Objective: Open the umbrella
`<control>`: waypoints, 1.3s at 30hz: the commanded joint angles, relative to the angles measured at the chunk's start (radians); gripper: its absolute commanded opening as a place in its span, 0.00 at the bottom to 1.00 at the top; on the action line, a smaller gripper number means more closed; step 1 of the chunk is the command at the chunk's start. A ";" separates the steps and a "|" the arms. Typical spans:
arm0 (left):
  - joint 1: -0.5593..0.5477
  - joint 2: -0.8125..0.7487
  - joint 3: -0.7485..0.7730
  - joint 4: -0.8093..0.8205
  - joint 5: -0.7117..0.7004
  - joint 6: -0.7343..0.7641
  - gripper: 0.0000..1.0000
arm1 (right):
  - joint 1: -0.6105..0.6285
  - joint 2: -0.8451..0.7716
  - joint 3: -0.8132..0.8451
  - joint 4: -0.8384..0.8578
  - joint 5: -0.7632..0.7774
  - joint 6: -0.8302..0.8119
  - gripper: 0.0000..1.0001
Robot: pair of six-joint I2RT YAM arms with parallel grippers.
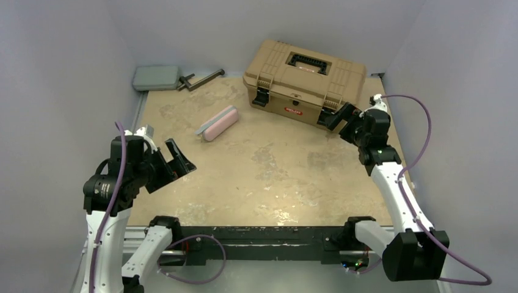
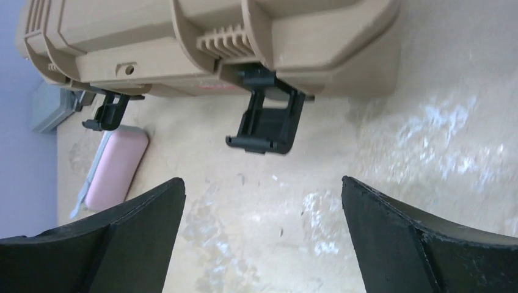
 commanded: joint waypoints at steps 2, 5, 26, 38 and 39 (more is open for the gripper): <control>-0.017 -0.036 -0.020 0.019 0.012 -0.004 1.00 | -0.003 -0.054 0.080 -0.258 -0.111 0.179 0.99; -0.017 -0.047 -0.030 0.014 -0.003 -0.004 1.00 | -0.003 -0.067 -0.002 -0.259 -0.334 0.218 0.99; -0.018 0.103 -0.032 0.153 -0.090 0.131 0.99 | 0.237 0.029 0.330 -0.802 -0.246 0.106 0.91; -0.018 0.593 0.156 0.412 -0.060 0.208 0.85 | 0.238 0.007 0.382 -0.758 -0.391 0.056 0.90; -0.018 0.640 0.188 0.425 -0.057 0.204 0.82 | 0.237 0.004 0.395 -0.757 -0.384 0.080 0.90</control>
